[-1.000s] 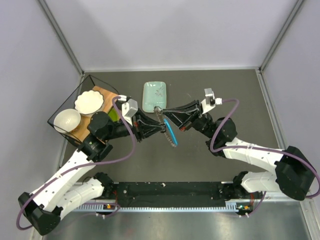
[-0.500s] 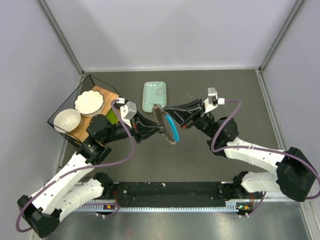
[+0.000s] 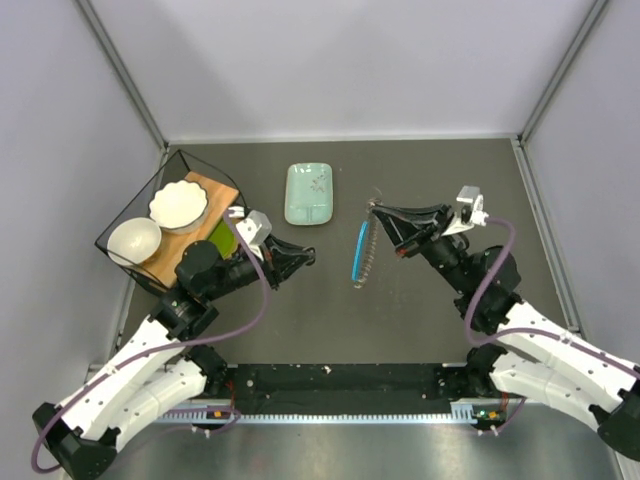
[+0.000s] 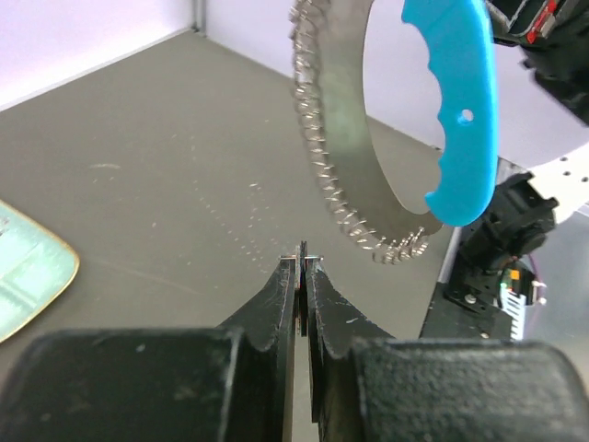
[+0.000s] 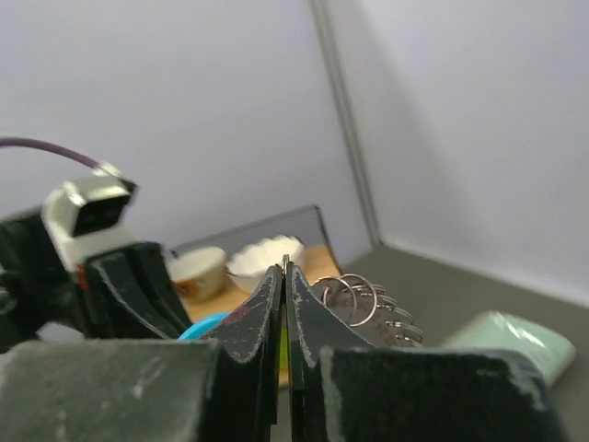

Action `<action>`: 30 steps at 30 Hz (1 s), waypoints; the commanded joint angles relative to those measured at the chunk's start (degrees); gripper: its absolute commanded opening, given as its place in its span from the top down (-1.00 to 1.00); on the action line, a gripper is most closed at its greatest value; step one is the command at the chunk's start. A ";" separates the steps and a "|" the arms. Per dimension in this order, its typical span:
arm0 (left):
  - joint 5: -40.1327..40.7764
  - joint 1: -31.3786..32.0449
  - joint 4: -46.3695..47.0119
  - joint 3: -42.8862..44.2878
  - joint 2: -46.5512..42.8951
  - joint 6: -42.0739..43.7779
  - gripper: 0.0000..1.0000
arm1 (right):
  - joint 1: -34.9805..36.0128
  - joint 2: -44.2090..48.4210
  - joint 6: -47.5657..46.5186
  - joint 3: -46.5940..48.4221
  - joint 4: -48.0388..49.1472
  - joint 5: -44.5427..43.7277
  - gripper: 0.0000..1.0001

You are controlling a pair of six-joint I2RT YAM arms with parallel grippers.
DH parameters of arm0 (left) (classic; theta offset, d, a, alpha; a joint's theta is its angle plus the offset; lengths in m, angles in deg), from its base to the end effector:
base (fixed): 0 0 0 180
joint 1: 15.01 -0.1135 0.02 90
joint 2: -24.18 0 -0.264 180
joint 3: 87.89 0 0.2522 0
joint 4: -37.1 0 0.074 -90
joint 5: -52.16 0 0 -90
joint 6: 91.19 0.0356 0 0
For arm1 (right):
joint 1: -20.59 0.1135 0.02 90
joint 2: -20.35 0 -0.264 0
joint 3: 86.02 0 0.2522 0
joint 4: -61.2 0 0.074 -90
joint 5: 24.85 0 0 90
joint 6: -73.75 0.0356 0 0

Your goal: Remove the keys from the keyring

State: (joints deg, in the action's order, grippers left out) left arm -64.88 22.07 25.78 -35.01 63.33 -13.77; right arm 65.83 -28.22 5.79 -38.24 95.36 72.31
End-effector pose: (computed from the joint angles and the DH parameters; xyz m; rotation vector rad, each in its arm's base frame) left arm 0.1226 -0.1129 0.3445 0.7225 1.4601 -1.0369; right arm 0.1298 0.1372 0.3681 -0.3301 1.0025 1.1325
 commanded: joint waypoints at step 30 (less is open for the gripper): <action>28.89 -0.17 -13.34 10.63 43.80 -8.78 1.00 | -23.88 -22.79 2.27 4.66 -40.81 -4.38 1.00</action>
State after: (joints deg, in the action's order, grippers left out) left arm -37.96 22.07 10.41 -26.80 104.82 -21.10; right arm 42.11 -51.26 1.18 -33.48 48.04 58.71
